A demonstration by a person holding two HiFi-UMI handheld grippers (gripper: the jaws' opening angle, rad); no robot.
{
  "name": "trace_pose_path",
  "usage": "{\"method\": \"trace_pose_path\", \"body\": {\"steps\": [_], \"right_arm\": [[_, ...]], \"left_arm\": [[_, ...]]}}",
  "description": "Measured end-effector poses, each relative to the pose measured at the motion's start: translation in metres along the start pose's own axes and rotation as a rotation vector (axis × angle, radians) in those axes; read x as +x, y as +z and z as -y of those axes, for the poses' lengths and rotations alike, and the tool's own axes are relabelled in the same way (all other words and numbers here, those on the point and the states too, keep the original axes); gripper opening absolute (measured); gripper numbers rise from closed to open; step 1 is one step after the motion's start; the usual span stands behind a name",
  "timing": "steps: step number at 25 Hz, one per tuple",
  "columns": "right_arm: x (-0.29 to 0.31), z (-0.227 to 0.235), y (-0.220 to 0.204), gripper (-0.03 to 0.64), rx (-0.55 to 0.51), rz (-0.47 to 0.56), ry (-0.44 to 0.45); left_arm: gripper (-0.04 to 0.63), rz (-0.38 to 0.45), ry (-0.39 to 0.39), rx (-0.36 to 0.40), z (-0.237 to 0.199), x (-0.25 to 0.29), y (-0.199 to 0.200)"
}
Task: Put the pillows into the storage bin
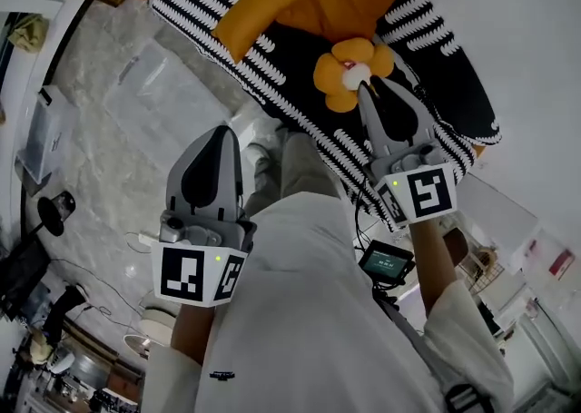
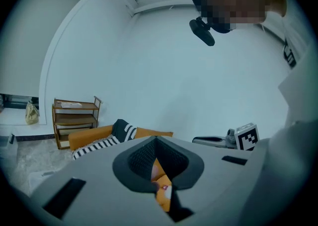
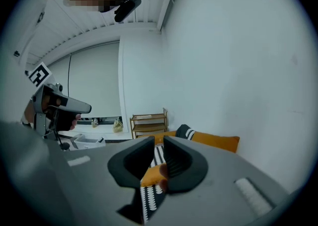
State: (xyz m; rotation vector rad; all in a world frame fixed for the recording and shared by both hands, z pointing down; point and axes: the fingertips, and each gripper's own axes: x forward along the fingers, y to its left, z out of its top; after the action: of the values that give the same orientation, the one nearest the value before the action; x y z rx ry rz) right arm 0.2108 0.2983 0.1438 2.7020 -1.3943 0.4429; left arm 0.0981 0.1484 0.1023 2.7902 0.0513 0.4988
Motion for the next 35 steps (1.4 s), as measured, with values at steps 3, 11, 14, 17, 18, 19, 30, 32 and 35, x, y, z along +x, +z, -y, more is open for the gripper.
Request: {"method": "trace_pose_path", "body": {"steps": [3, 11, 14, 17, 18, 19, 30, 32, 35], "right_arm": [[0.015, 0.020, -0.023, 0.074, 0.013, -0.041, -0.002], [0.057, 0.071, -0.078, 0.090, 0.053, -0.122, -0.009], [0.071, 0.084, -0.099, 0.095, 0.076, -0.146, -0.016], [0.086, 0.097, -0.126, 0.099, 0.101, -0.174, -0.043], [0.090, 0.104, -0.136, 0.104, 0.099, -0.188, -0.057], [0.093, 0.111, -0.147, 0.106, 0.094, -0.204, -0.070], [0.120, 0.158, -0.251, 0.141, 0.121, -0.339, -0.141], [0.126, 0.162, -0.270, 0.150, 0.121, -0.369, -0.147], [0.136, 0.170, -0.301, 0.159, 0.110, -0.412, -0.160]], "left_arm": [[0.002, -0.021, -0.004, 0.000, 0.004, 0.022, -0.006], [0.002, -0.065, -0.003, 0.005, 0.011, 0.083, -0.025], [0.002, -0.087, -0.001, 0.012, 0.011, 0.100, -0.034], [0.002, -0.111, 0.002, 0.015, 0.008, 0.117, -0.045], [0.002, -0.116, 0.003, 0.009, 0.007, 0.123, -0.050], [0.002, -0.121, 0.005, 0.000, 0.007, 0.128, -0.054], [0.002, -0.193, 0.031, -0.020, -0.007, 0.169, -0.098], [0.002, -0.203, 0.039, -0.027, -0.011, 0.174, -0.106], [0.002, -0.213, 0.045, -0.036, -0.015, 0.183, -0.117]]}}
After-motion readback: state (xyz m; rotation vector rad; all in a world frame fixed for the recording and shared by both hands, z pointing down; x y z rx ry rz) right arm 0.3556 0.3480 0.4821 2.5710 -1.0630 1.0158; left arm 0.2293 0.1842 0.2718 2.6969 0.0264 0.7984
